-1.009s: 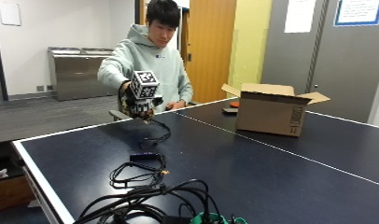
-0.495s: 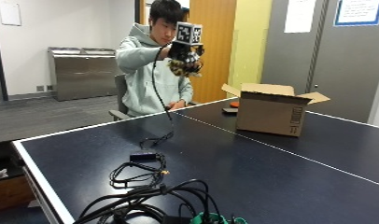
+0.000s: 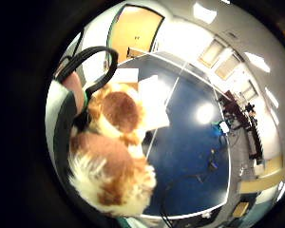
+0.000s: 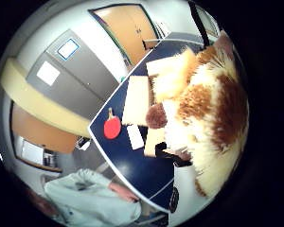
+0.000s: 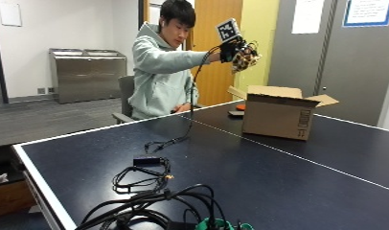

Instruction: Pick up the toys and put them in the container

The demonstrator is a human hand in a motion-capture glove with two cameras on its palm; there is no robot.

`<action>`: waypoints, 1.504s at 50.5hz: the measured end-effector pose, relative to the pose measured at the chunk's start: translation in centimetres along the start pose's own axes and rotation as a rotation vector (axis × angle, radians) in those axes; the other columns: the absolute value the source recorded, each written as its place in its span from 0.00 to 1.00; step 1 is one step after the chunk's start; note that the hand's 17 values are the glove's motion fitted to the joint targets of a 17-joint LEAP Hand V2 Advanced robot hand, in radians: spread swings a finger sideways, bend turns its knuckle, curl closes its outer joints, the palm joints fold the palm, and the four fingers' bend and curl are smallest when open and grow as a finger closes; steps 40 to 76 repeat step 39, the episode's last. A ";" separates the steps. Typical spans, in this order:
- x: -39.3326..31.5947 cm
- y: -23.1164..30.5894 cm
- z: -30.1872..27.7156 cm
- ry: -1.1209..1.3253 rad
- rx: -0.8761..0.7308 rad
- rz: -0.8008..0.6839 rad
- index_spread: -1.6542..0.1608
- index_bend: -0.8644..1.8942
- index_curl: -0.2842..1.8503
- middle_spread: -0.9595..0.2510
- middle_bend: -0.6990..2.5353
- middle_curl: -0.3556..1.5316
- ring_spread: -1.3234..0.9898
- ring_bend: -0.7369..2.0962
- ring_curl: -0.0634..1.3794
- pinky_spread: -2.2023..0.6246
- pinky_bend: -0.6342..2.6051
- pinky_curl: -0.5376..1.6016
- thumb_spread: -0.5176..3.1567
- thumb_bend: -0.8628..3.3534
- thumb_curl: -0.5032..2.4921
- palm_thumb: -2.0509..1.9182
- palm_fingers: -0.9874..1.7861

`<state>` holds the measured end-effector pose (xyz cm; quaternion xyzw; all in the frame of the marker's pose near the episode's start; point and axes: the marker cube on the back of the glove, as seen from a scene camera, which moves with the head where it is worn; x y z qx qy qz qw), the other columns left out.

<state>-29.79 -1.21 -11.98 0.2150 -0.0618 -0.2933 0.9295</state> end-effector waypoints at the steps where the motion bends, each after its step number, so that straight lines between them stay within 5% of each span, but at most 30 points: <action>1: 0.0 -0.4 0.7 0.022 -0.003 0.013 0.77 0.44 0.47 0.61 0.43 0.66 0.41 0.68 0.51 0.63 0.46 0.48 0.25 0.22 0.51 0.68 0.65; 10: 1.1 -2.1 7.1 0.130 -0.163 0.159 0.77 0.33 0.44 0.60 0.39 0.66 0.41 0.70 0.52 0.63 0.51 0.49 0.35 0.21 0.49 0.66 0.53; 13: 2.2 -2.0 8.8 0.190 -0.237 0.217 0.77 0.34 0.43 0.61 0.37 0.65 0.41 0.66 0.51 0.67 0.51 0.51 0.39 0.19 0.46 0.62 0.35; 17: 2.7 -1.3 9.9 0.187 -0.284 0.199 0.78 0.35 0.40 0.64 0.33 0.61 0.43 0.58 0.45 0.70 0.52 0.49 0.42 0.18 0.42 0.58 0.27; 27: 3.3 0.2 9.0 0.105 -0.241 0.206 0.78 0.35 0.35 0.70 0.29 0.56 0.47 0.50 0.37 0.76 0.51 0.46 0.46 0.20 0.37 0.55 0.30; 34: 1.2 2.4 7.2 0.001 -0.204 0.064 0.78 0.36 0.33 0.71 0.28 0.54 0.49 0.48 0.36 0.77 0.49 0.45 0.47 0.20 0.35 0.55 0.33; 76: 2.0 3.5 6.5 0.025 -0.176 0.112 0.78 0.37 0.33 0.72 0.28 0.53 0.49 0.48 0.35 0.78 0.48 0.44 0.48 0.20 0.33 0.55 0.34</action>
